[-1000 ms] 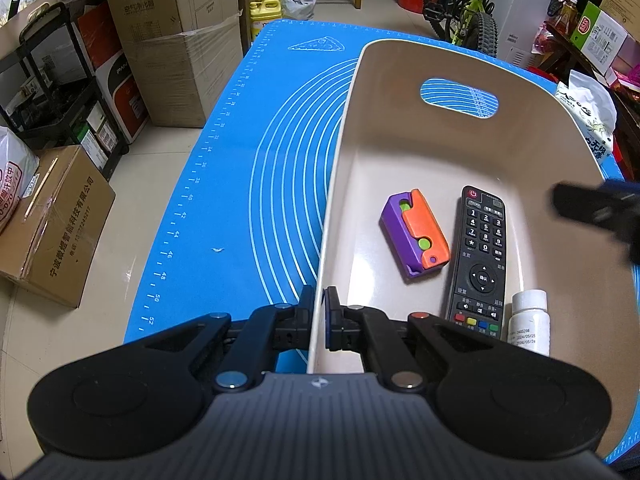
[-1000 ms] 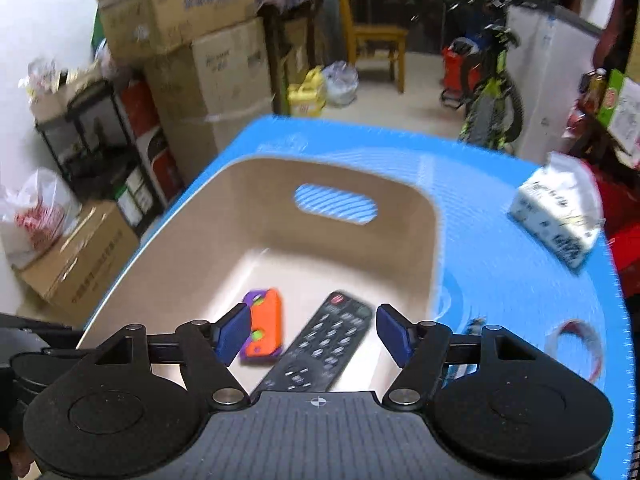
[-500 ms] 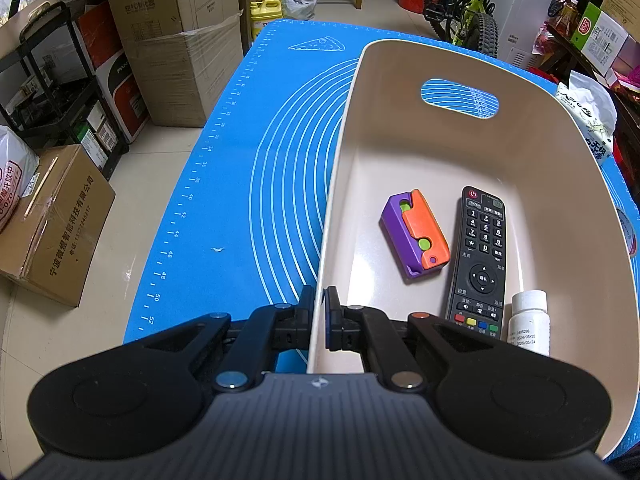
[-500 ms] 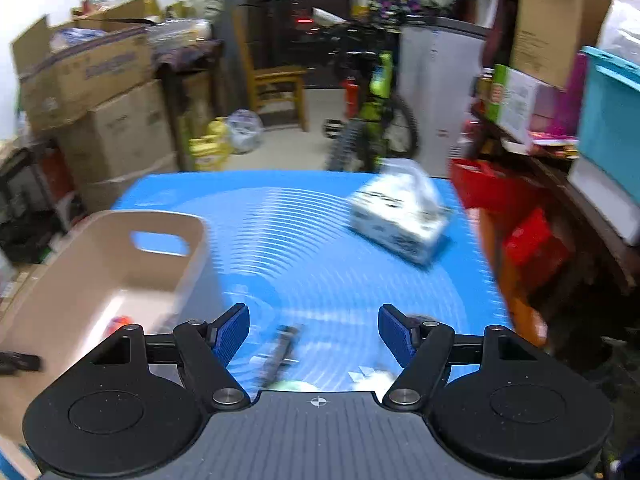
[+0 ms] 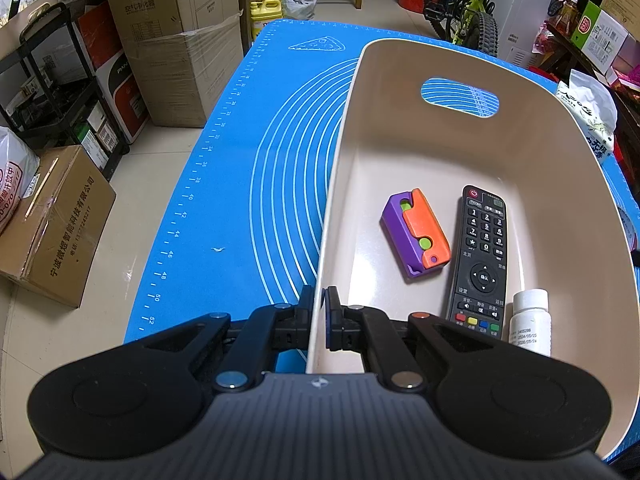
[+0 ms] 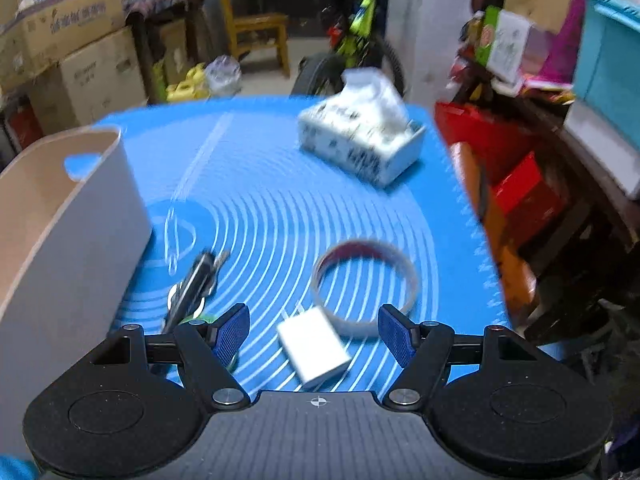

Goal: Organize rigid objects
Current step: 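Move the right gripper to the white charger and close on it, then carry the white charger into the basket and open the right gripper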

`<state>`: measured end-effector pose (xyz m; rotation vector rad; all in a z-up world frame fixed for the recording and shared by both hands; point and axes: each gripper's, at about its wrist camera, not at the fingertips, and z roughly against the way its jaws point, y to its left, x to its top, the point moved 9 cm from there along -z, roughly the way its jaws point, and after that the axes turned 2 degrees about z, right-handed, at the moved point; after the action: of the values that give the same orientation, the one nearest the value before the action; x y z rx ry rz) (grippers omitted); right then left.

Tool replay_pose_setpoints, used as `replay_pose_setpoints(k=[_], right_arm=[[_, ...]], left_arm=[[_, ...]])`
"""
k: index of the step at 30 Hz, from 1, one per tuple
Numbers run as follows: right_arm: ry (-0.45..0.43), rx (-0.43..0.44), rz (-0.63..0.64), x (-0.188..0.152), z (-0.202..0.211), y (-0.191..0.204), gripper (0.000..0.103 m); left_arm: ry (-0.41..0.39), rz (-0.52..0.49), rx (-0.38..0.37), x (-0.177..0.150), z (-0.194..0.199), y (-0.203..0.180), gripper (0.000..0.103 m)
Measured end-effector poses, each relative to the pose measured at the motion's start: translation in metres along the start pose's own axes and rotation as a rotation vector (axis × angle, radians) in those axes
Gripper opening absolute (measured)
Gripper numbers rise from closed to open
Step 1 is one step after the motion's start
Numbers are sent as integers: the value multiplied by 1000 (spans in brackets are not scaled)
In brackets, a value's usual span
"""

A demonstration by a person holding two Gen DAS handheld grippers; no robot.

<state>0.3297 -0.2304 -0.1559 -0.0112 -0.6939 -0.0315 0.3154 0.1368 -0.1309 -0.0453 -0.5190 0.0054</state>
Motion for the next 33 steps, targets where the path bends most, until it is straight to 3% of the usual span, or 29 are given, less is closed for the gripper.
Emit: replay_pose_setpoints(k=[9,18,25,33], right_arm=[[86,27,38,-21,-30,3,70],[77,44,21,-20,-44,-3,62],[69,51,63,-20,-45,3,44],[50,54,125,-19,-30,14,43]], left_arm=[[0,0,0,0,0,0,7],[0,-5,8,0,-1,-1,7],[0,-4,9,0,-1,-2,7],[1,-2,7,0,-1,-2,7]])
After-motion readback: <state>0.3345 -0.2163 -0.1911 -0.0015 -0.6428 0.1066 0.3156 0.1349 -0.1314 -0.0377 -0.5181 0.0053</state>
